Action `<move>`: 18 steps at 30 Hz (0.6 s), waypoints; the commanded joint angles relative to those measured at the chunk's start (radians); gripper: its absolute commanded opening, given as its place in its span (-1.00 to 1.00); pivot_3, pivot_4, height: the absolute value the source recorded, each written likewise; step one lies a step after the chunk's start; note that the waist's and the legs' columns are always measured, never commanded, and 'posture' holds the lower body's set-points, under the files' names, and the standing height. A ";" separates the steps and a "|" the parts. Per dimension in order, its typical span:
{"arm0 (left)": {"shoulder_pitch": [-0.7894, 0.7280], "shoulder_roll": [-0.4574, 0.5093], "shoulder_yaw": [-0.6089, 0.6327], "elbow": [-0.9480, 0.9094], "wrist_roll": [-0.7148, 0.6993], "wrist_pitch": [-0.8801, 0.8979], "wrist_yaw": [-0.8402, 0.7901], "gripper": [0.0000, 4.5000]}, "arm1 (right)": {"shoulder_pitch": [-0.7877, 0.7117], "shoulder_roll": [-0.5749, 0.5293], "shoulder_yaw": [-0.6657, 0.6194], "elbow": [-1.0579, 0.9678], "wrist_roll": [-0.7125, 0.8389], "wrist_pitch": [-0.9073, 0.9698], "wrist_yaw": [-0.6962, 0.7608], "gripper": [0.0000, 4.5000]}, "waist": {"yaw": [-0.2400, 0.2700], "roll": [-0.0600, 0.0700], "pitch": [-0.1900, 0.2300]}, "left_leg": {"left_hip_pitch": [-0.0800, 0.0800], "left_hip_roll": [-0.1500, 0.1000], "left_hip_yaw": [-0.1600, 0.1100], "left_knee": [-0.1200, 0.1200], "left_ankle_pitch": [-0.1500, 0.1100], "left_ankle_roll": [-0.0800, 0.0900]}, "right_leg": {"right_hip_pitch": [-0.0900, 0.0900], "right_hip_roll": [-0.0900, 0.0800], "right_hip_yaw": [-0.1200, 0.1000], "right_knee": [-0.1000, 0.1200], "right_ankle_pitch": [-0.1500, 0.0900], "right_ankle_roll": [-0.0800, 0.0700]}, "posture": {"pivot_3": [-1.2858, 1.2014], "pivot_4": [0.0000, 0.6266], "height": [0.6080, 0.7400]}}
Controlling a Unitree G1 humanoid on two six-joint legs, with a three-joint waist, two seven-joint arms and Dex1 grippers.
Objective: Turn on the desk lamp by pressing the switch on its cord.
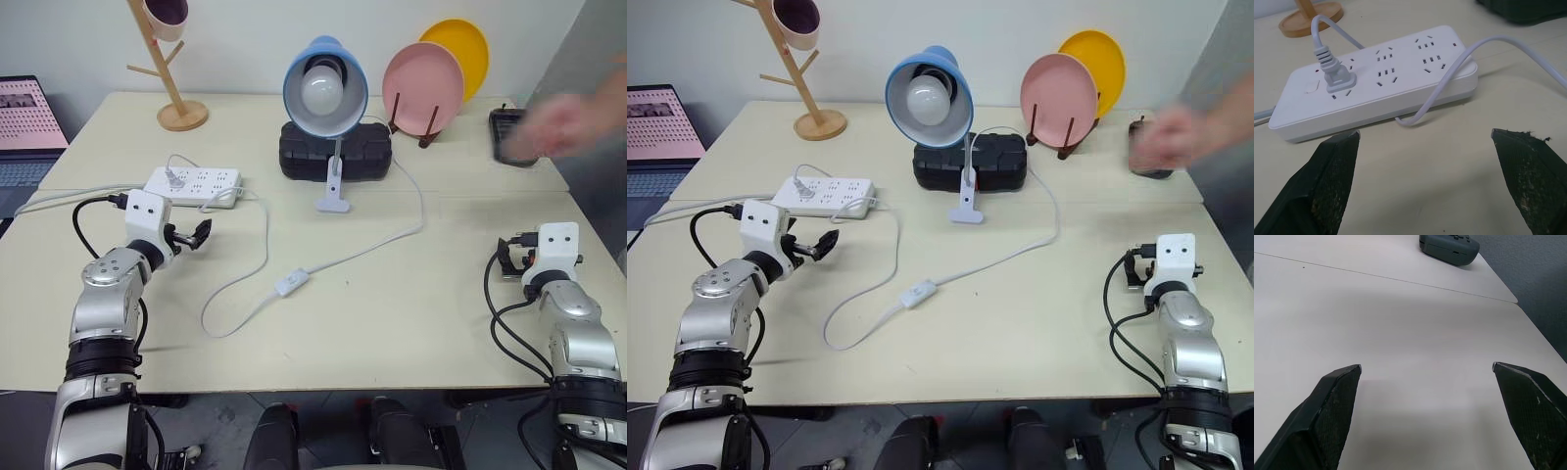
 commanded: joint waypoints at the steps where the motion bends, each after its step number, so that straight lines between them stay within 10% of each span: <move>1: -0.001 0.023 0.015 -0.032 -0.004 -0.009 -0.007 0.99 | -0.018 -0.018 -0.017 -0.031 -0.008 -0.002 0.000 1.00 | 0.000 0.000 0.000 | 0.000 0.000 0.000 0.000 0.000 0.000 | 0.000 0.000 0.000 0.000 0.000 0.000 | 0.03 -0.52 1.00; 10: 0.014 0.051 0.018 -0.116 -0.024 0.039 -0.048 0.99 | -0.033 -0.029 0.006 -0.042 -0.005 0.001 0.037 1.00 | -0.001 0.000 0.000 | 0.000 0.000 0.000 0.000 0.000 0.000 | 0.000 0.000 0.000 0.000 0.000 0.000 | 0.03 -0.52 1.00; 18: 0.129 0.248 -0.018 -0.502 -0.203 0.332 -0.355 0.99 | -0.088 -0.165 0.123 -0.162 0.156 0.061 0.470 1.00 | -0.009 0.000 0.000 | 0.001 0.000 0.000 0.000 0.000 0.000 | 0.000 0.000 0.000 0.000 0.000 0.000 | 0.03 -0.52 1.00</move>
